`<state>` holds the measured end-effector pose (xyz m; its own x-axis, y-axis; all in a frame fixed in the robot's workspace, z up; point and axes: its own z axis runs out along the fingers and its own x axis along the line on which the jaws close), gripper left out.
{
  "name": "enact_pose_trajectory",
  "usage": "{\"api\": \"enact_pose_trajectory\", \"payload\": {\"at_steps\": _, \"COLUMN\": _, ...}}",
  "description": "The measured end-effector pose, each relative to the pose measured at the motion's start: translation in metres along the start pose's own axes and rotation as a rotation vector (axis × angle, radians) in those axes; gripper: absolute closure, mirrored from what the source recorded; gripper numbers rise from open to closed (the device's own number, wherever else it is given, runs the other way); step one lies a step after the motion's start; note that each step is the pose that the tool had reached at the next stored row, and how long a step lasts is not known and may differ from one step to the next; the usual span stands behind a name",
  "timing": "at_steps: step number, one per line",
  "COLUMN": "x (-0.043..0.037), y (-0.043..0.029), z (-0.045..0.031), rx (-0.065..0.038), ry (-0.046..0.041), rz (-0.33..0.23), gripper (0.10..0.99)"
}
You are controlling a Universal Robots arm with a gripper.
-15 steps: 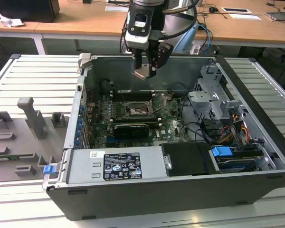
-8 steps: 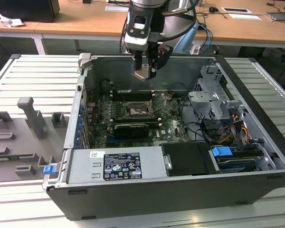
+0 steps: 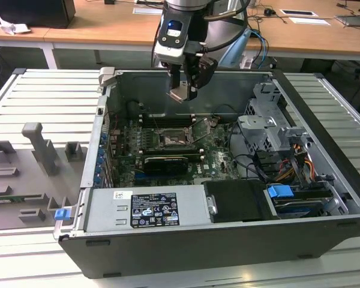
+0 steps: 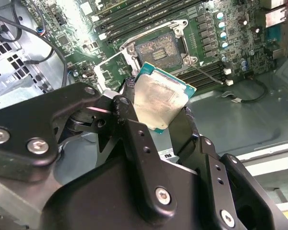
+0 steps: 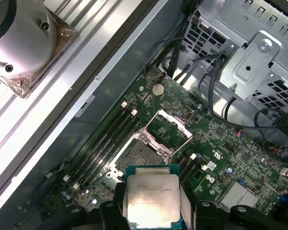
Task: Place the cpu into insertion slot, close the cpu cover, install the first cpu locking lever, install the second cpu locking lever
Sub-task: 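Place the cpu into insertion slot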
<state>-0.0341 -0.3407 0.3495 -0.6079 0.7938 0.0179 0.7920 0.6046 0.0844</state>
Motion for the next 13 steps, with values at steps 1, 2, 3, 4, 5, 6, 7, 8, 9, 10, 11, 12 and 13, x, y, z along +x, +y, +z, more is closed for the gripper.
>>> {"api": "enact_pose_trajectory", "payload": {"at_steps": 1, "x": 0.0000, "y": 0.0000, "z": 0.0001, "rx": 0.000, "ry": -0.0004, "rz": 0.005, "gripper": 0.557}}
{"api": "enact_pose_trajectory", "payload": {"at_steps": 2, "x": 0.0000, "y": 0.0000, "z": 0.0003, "rx": 0.000, "ry": -0.0010, "rz": 0.012, "gripper": 0.557}}
{"api": "enact_pose_trajectory", "payload": {"at_steps": 3, "x": 0.0000, "y": 0.0000, "z": 0.0007, "rx": 0.000, "ry": -0.0019, "rz": 0.022, "gripper": 0.557}}
{"api": "enact_pose_trajectory", "payload": {"at_steps": 4, "x": 0.0000, "y": -0.0001, "z": 0.0010, "rx": -0.001, "ry": -0.0028, "rz": 0.032, "gripper": 0.557}}
{"api": "enact_pose_trajectory", "payload": {"at_steps": 5, "x": 0.0000, "y": -0.0001, "z": 0.0014, "rx": -0.001, "ry": -0.0039, "rz": 0.046, "gripper": 0.557}}
{"api": "enact_pose_trajectory", "payload": {"at_steps": 6, "x": 0.0000, "y": -0.0002, "z": 0.0024, "rx": -0.001, "ry": -0.0065, "rz": 0.077, "gripper": 0.557}}
{"api": "enact_pose_trajectory", "payload": {"at_steps": 7, "x": 0.0000, "y": -0.0003, "z": 0.0036, "rx": -0.002, "ry": -0.0102, "rz": 0.120, "gripper": 0.557}}
{"api": "enact_pose_trajectory", "payload": {"at_steps": 8, "x": -0.0001, "y": -0.0004, "z": 0.0043, "rx": -0.003, "ry": -0.0129, "rz": 0.152, "gripper": 0.557}}
{"api": "enact_pose_trajectory", "payload": {"at_steps": 9, "x": -0.0001, "y": -0.0004, "z": 0.0049, "rx": -0.003, "ry": -0.0156, "rz": 0.183, "gripper": 0.557}}
{"api": "enact_pose_trajectory", "payload": {"at_steps": 10, "x": -0.0001, "y": -0.0005, "z": 0.0055, "rx": -0.004, "ry": -0.0177, "rz": 0.210, "gripper": 0.557}}
{"api": "enact_pose_trajectory", "payload": {"at_steps": 11, "x": -0.0001, "y": -0.0005, "z": 0.0058, "rx": -0.004, "ry": -0.0192, "rz": 0.227, "gripper": 0.557}}
{"api": "enact_pose_trajectory", "payload": {"at_steps": 12, "x": -0.0001, "y": -0.0005, "z": 0.0061, "rx": -0.004, "ry": -0.0203, "rz": 0.240, "gripper": 0.557}}
{"api": "enact_pose_trajectory", "payload": {"at_steps": 13, "x": -0.0001, "y": -0.0006, "z": 0.0064, "rx": -0.005, "ry": -0.0220, "rz": 0.259, "gripper": 0.557}}
